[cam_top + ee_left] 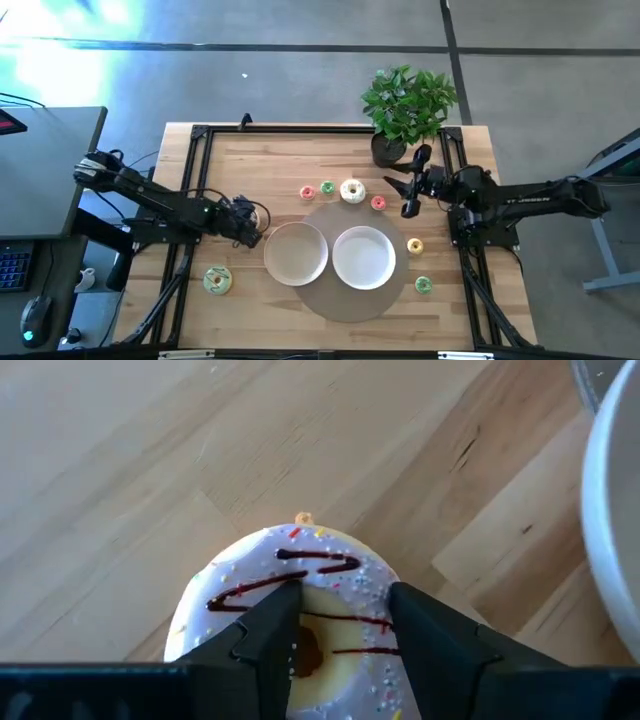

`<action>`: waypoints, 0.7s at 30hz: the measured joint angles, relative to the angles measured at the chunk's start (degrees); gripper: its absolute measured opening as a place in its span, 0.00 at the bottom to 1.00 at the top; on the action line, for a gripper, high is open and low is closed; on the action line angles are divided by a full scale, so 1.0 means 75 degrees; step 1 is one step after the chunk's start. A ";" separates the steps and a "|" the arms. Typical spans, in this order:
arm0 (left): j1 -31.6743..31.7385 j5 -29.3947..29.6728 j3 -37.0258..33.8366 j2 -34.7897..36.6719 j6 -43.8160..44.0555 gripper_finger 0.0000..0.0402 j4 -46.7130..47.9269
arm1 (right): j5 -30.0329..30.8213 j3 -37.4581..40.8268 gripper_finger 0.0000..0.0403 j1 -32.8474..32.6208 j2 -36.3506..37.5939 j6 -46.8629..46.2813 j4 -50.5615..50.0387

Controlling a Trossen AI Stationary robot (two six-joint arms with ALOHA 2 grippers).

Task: Pick & Place donuts
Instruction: Put the large purple donut on the brown plate

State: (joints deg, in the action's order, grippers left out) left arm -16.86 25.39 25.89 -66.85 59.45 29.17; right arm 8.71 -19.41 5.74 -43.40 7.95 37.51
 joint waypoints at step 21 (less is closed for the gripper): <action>0.0000 -0.0611 0.1972 -0.0225 -0.3601 0.02 -0.1589 | 0.1769 -0.0774 0.36 0.0000 -0.0815 0.0553 0.0194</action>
State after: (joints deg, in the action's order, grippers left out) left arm -16.86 20.80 40.68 -68.54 32.44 17.25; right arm 21.98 -25.21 5.74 -49.52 12.10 38.96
